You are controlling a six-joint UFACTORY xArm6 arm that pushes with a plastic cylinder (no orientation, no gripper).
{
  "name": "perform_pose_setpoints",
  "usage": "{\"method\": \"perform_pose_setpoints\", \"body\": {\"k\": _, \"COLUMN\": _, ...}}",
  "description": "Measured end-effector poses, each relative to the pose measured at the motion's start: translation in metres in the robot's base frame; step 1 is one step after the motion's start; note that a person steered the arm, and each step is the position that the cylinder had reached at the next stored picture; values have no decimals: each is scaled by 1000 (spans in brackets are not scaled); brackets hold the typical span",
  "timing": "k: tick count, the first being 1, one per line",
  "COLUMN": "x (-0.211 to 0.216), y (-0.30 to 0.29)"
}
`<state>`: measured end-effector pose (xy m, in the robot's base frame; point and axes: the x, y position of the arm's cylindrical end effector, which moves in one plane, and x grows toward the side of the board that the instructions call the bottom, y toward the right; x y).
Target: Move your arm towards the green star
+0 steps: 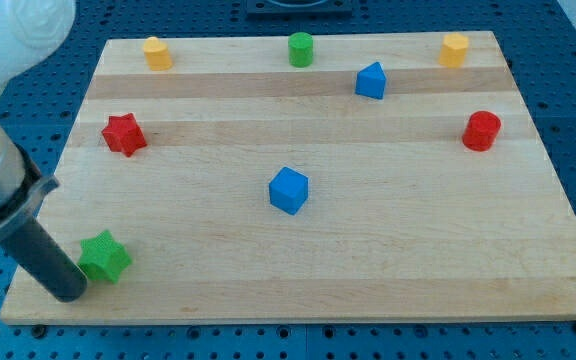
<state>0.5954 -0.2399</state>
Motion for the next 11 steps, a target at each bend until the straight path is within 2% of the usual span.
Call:
{"method": "perform_pose_setpoints", "body": {"k": 1, "x": -3, "y": -12}}
{"method": "perform_pose_setpoints", "body": {"k": 3, "x": 23, "y": -13}}
{"method": "perform_pose_setpoints", "body": {"k": 5, "x": 23, "y": -8}}
{"method": "perform_pose_setpoints", "body": {"k": 9, "x": 23, "y": 59}}
{"method": "perform_pose_setpoints", "body": {"k": 11, "x": 8, "y": 70}}
